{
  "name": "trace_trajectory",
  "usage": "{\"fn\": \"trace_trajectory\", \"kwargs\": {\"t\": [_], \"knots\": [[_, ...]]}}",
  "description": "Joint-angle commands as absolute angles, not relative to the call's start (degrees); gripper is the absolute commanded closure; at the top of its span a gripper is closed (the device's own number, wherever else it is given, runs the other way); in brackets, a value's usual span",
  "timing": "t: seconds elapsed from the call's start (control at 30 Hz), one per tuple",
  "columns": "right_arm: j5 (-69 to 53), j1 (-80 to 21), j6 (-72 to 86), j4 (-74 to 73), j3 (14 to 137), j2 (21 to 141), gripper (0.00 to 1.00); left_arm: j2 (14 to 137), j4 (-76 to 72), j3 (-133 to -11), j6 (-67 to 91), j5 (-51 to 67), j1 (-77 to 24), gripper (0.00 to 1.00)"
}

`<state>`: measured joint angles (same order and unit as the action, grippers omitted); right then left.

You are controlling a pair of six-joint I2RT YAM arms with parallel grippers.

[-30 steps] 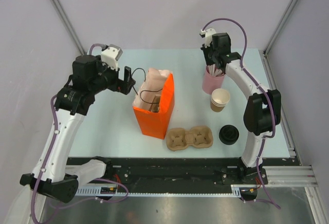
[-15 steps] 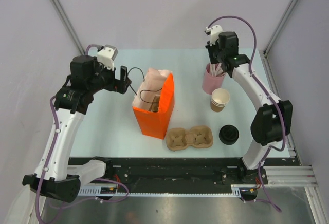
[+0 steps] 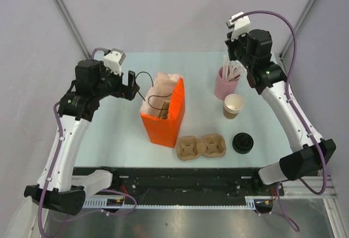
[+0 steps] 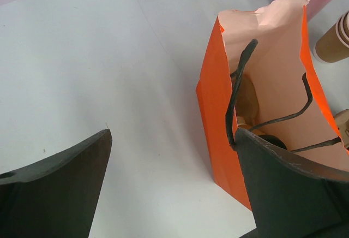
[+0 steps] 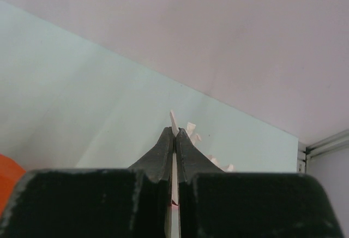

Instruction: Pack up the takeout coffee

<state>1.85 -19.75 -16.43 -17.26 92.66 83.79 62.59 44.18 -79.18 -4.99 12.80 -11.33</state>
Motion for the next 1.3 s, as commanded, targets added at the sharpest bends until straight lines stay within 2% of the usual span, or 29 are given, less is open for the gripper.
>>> {"fn": "trace_trajectory", "kwargs": {"t": [0.0,0.27,0.57,1.0,1.27], "knots": [[1.3,-22.3,-17.0,-13.9,93.0,79.2,1.0,61.4,42.5,-78.8,-7.0,14.2,-10.7,0.0],[-3.9,-32.2,-14.9,-11.2,94.7,73.4,1.0,61.3,42.4,-78.4,-7.1,14.1,-10.7,0.0],[-10.8,-44.3,-11.3,-6.8,98.5,74.2,1.0,60.4,42.4,-78.5,-7.1,14.1,-10.3,0.0],[-16.0,-46.5,-9.6,-0.5,96.2,82.7,1.0,59.9,42.5,-78.4,-7.2,14.5,-10.1,0.0],[-19.2,-44.1,-5.5,3.4,90.5,85.9,1.0,59.6,42.5,-78.0,-7.5,14.4,-9.8,0.0]]}}
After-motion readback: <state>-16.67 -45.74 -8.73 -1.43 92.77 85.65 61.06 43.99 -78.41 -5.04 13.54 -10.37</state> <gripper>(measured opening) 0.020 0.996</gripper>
